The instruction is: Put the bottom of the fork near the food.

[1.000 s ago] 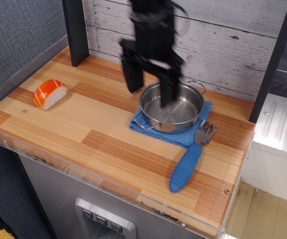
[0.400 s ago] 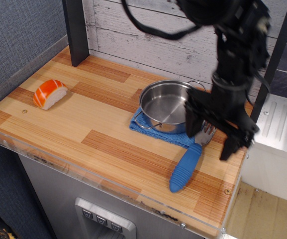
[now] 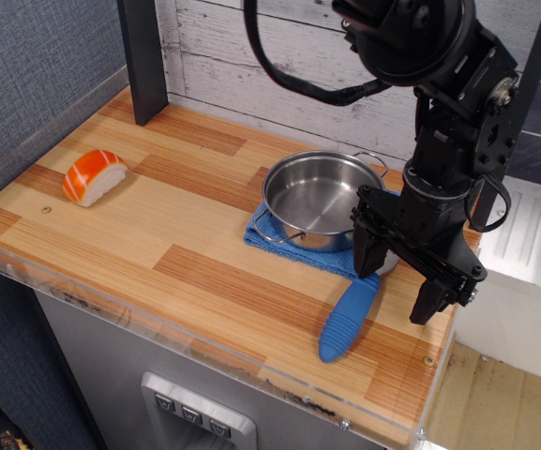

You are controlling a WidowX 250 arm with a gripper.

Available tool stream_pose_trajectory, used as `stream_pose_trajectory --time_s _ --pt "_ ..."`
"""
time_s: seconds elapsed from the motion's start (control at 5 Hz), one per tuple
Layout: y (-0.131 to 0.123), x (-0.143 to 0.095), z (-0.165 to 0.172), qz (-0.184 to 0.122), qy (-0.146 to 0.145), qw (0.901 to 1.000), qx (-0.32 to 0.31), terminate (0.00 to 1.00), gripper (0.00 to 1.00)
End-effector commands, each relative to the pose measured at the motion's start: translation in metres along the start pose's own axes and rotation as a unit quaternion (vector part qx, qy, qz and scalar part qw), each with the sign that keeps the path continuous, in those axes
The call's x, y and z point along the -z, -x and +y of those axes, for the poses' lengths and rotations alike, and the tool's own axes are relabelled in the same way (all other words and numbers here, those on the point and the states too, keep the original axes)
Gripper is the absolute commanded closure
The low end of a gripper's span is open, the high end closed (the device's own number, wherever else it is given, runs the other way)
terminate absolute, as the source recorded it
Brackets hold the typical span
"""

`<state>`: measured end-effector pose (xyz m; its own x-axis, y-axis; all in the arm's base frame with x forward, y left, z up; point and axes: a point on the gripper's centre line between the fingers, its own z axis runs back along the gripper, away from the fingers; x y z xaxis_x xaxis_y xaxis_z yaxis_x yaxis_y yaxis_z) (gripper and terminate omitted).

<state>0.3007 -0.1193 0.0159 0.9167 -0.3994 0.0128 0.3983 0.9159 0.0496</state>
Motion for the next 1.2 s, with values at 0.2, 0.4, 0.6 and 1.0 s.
stream_pose_trajectory --time_s 0.2,0.4,0.6,1.0 --pt "0.029 0.003 0.003 0.018 0.001 0.9998 0.011 0.0 0.0" --pt "0.033 0.006 0.0 0.023 0.004 0.9995 0.019 0.0 0.0" --pt "0.031 0.004 0.001 0.025 0.006 0.9994 0.025 0.0 1.0" --pt "0.023 -0.051 0.03 -0.01 -0.01 0.9988 0.046 0.0 1.0"
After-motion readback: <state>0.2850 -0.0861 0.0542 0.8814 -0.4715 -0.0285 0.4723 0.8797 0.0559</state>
